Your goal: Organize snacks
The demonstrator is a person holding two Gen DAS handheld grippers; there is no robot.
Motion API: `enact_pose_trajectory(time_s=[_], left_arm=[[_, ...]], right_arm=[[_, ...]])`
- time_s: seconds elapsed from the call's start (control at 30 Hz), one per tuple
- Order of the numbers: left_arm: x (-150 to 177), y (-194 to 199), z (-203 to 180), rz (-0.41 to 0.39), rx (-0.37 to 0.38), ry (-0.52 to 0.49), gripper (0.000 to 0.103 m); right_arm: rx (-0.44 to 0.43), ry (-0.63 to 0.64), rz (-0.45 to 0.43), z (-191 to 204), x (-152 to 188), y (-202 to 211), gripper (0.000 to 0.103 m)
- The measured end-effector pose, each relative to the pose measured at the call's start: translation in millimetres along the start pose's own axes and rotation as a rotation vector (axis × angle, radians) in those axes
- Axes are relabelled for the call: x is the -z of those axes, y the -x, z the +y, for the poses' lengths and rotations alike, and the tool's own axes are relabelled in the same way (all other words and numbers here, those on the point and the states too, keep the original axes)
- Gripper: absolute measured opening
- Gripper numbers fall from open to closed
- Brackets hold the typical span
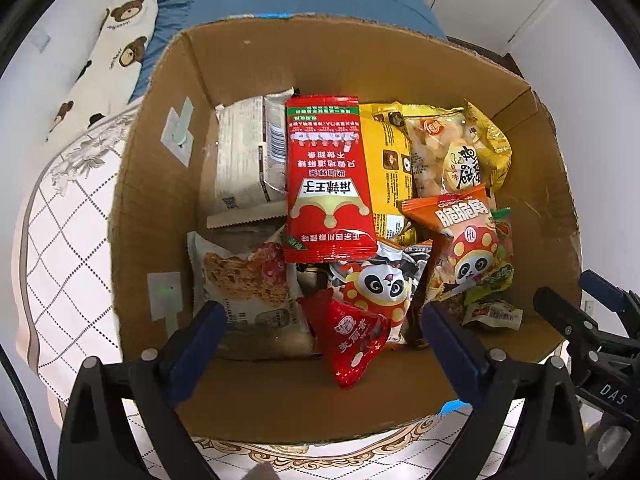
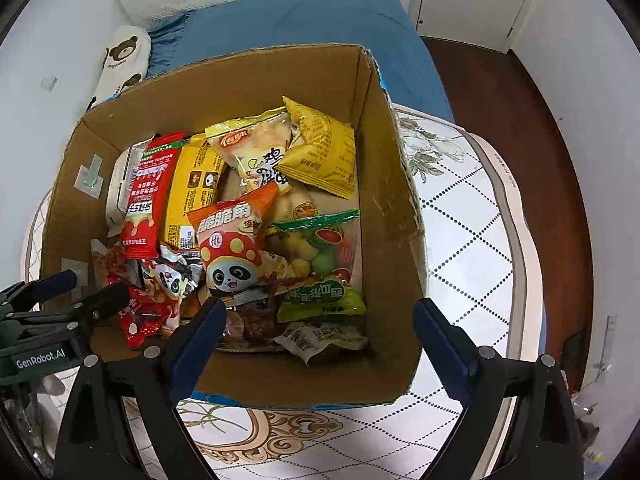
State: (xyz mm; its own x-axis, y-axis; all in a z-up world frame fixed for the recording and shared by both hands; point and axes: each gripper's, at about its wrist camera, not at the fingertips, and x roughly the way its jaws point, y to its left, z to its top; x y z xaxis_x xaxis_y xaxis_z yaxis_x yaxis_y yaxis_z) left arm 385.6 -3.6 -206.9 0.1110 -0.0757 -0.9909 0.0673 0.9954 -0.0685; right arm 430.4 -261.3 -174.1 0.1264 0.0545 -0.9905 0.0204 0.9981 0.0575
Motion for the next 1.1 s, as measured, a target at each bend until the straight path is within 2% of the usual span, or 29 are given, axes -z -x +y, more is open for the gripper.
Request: enact_pose_trajectory(time_s=[0.23,0.5,0.63,0.87,1.1], left_arm=[[8.4,22.9,2.8,-0.073,-0.014,0.006,0.1],[29.9,66.3,-0.1,-0.189,-0.021,0.008,0.1],[52.1,92.8,1.7,-0.266,-0.016,0.015,0.1],[94.0,127.7,1.5,-0.356,-0.016,0.018,0.1],[141.1,170.8,-1.6,-0.455,-0.044,0.02,0.1]], right_arm=[[-0.001,-0.001,-0.034,-1.1,6.5,13.3,0.097],[-0.011,0.004,-0.126,1.1,26.1,49.0,0.097],[-0.025,-0.003,-0.191,1.4,42.7,76.7,0.097],[-0.043,0.007,-0.302,6.8,80.5,128.1,0.099],[-0.048,0.032,-0.395,12.7,125.5,177.1,0.1]])
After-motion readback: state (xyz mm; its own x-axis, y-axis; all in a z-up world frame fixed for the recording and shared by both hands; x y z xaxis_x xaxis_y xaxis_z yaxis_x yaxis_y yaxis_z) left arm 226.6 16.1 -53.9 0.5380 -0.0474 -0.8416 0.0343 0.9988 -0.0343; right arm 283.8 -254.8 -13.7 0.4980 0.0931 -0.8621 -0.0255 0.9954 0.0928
